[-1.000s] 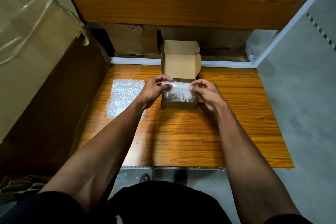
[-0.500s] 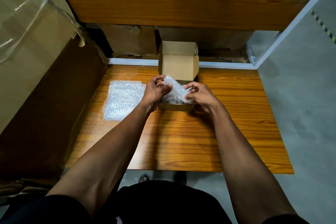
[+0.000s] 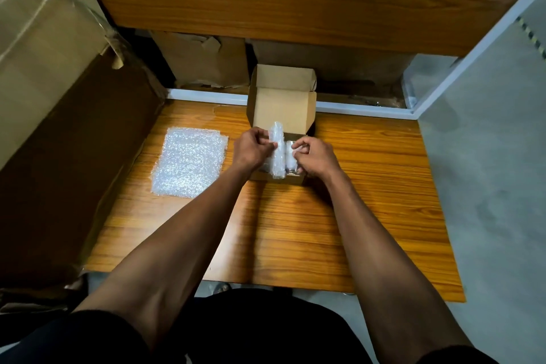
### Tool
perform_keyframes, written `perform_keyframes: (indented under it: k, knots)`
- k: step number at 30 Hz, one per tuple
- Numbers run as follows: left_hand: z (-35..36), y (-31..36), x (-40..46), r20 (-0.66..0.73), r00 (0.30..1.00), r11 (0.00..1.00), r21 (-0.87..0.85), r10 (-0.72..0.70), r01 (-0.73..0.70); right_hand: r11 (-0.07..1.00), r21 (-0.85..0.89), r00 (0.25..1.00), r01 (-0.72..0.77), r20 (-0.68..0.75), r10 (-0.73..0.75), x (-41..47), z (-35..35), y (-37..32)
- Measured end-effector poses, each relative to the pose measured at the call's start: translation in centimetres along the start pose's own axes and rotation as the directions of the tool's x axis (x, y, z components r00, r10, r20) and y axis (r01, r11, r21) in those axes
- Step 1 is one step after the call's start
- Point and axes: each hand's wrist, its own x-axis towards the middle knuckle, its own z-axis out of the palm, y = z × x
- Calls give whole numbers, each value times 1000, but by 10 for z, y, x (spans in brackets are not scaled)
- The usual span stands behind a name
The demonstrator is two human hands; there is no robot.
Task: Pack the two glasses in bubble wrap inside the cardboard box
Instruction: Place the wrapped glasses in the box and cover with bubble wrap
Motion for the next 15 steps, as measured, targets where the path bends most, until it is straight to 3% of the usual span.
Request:
perform_keyframes:
  k: [3, 6, 15]
  knots:
    - [4, 2, 6, -21, 994, 975, 199, 111, -104, 959, -265, 985, 104, -104, -135, 11, 3, 6]
    - [10, 0, 13, -6, 989, 935, 326, 150, -140, 896, -422, 985, 138, -39, -170, 16, 8, 7]
    - [25, -6, 21, 34, 943, 710, 649, 332, -273, 830, -532, 976, 167, -33, -217, 37, 10, 9]
